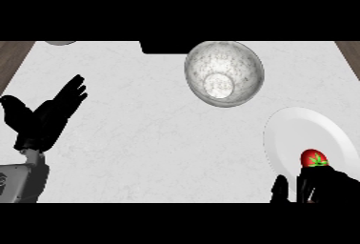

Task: Pick the cupcake from the plate and place it in the bowl

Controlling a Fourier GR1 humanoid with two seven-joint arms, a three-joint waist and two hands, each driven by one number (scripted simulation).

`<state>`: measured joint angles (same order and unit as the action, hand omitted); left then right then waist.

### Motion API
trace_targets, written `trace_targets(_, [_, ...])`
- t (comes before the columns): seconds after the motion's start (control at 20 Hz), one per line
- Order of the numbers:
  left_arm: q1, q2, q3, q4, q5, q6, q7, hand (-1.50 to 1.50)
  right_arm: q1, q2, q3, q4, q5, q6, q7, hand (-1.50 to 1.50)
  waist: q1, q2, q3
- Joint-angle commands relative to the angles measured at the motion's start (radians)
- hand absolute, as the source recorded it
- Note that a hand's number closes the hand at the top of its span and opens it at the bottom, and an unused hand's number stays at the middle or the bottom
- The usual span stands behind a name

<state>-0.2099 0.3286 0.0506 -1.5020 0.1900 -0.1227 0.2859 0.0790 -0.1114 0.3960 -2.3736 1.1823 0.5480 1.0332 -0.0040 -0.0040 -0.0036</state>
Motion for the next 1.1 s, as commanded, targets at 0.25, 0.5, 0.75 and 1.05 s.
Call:
trace_targets(0.25, [0.004, -0.004, 0.009, 0.017, -0.008, -0.006, -0.026, 0.0, -0.32, 0.108, 0.039, -0.088, 0.06, 0.299, 0.26, 1.5, 0.009, 0.0, -0.003])
trace_targets(0.5, [-0.011, 0.003, 0.001, 0.016, -0.015, -0.017, -0.012, 0.0, -0.509, 0.11, -0.014, 0.045, -0.071, 0.16, 0.355, 1.5, 0.022, 0.002, 0.0])
trace_targets(0.75, [-0.03, -0.014, -0.011, 0.006, -0.018, -0.003, 0.019, 0.0, -0.732, 0.111, -0.155, 0.194, -0.156, 0.146, 0.358, 1.5, 0.028, 0.002, 0.0])
trace_targets(1.05, [0.009, -0.015, -0.005, 0.01, 0.006, -0.05, -0.022, 0.0, -0.99, 0.111, -0.299, 0.464, -0.159, 0.083, 0.313, 1.5, 0.038, 0.005, 0.0])
